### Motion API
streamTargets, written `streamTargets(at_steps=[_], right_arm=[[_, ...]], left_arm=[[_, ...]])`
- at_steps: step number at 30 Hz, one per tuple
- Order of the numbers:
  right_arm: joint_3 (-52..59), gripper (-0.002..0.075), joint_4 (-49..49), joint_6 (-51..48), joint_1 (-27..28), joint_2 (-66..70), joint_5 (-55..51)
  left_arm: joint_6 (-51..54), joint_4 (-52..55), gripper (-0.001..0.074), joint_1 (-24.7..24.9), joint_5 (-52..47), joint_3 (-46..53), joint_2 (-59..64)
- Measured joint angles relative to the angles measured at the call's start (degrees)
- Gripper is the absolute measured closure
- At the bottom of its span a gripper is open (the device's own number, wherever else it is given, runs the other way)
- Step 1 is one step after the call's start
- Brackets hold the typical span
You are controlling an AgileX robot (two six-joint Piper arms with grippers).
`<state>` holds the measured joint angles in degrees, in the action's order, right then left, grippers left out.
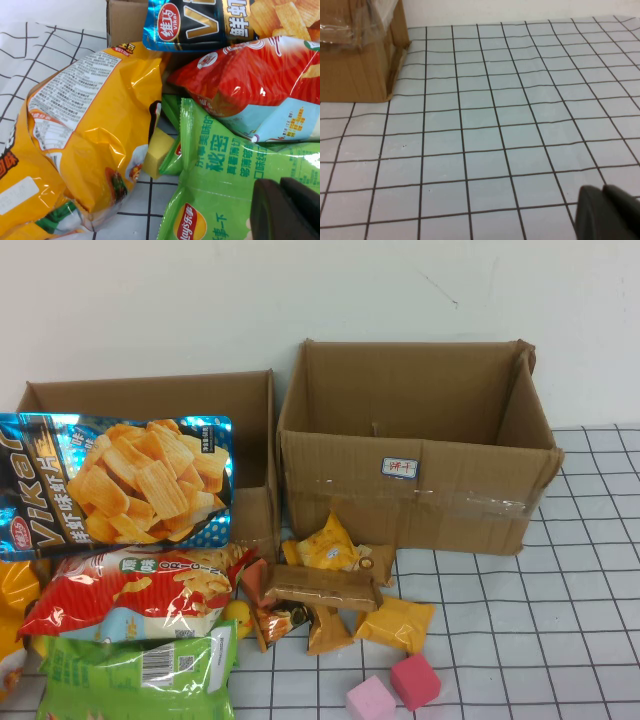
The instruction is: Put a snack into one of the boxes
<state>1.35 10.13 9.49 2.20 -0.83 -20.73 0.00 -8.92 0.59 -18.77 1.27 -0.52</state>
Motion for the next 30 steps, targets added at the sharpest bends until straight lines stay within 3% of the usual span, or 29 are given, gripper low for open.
streamTargets(at_steps=[30], right_arm=[[0.0,0.0727,-2.0,0.0,0.0,0.0,0.0]], left_arm=[[0.0,-0.9,0.0737,0.0,0.0,0.0,0.0]])
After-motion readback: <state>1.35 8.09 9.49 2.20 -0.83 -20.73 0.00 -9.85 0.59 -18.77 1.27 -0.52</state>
